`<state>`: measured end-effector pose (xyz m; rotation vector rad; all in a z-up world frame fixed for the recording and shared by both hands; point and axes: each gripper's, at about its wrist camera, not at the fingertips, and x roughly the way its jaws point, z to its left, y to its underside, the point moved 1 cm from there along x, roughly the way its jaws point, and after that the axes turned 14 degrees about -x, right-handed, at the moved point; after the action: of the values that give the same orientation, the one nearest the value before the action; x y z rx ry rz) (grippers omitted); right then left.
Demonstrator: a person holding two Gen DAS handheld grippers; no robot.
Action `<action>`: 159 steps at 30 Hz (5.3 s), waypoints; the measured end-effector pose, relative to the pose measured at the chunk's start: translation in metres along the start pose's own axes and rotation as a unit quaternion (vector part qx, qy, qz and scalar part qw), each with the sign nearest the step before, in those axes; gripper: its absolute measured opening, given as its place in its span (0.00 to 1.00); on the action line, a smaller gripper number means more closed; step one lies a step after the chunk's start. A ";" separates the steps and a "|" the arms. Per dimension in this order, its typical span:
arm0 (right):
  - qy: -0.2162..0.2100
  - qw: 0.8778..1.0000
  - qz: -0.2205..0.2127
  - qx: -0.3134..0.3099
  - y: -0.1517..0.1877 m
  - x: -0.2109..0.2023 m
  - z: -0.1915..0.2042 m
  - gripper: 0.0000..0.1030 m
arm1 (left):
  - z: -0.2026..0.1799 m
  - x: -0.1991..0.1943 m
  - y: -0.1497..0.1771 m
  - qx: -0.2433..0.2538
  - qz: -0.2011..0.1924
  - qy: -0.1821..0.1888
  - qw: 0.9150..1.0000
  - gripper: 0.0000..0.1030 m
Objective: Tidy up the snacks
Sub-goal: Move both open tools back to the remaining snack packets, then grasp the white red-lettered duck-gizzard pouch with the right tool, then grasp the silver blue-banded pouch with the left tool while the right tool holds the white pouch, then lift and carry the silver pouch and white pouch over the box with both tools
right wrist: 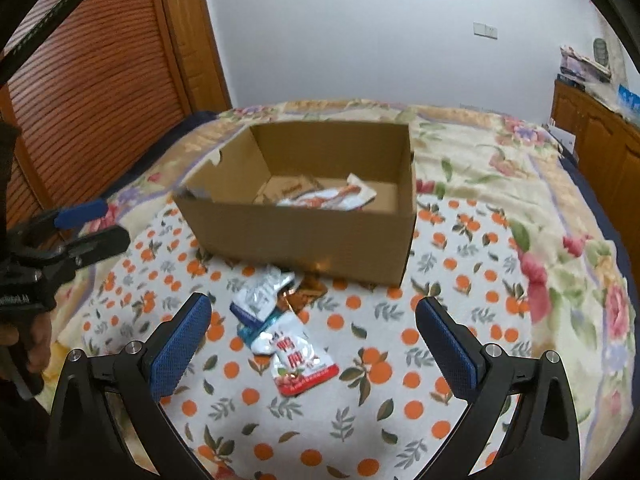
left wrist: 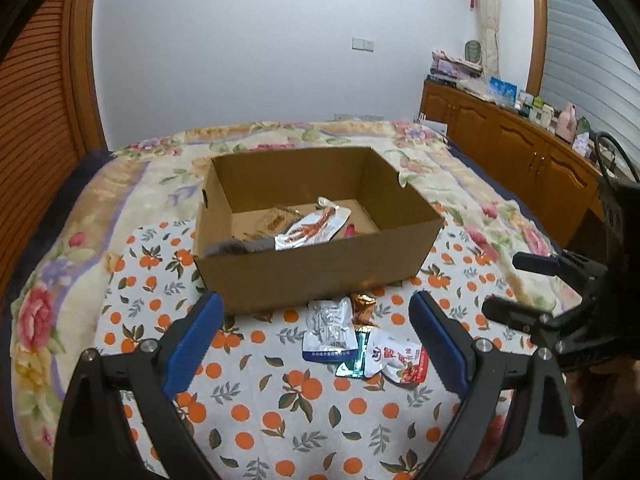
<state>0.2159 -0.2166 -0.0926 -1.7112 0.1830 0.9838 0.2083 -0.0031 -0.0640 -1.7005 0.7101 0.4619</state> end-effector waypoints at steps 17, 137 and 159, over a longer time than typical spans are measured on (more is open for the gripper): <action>-0.048 0.997 0.056 -0.028 0.036 0.075 0.022 1.00 | 0.004 0.064 0.026 -0.007 0.088 0.002 0.996 0.92; -0.082 0.988 0.120 -0.047 0.055 0.119 0.007 0.31 | 0.002 0.179 0.061 0.009 0.242 0.004 0.970 0.64; -0.081 0.988 0.119 -0.048 0.055 0.118 0.007 0.31 | -0.018 0.162 0.056 0.058 0.242 -0.003 0.968 0.55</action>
<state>0.2571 -0.1911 -0.2139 -1.7130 0.2403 1.3222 0.2889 -0.0629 -0.2038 -1.4078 1.1331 0.7479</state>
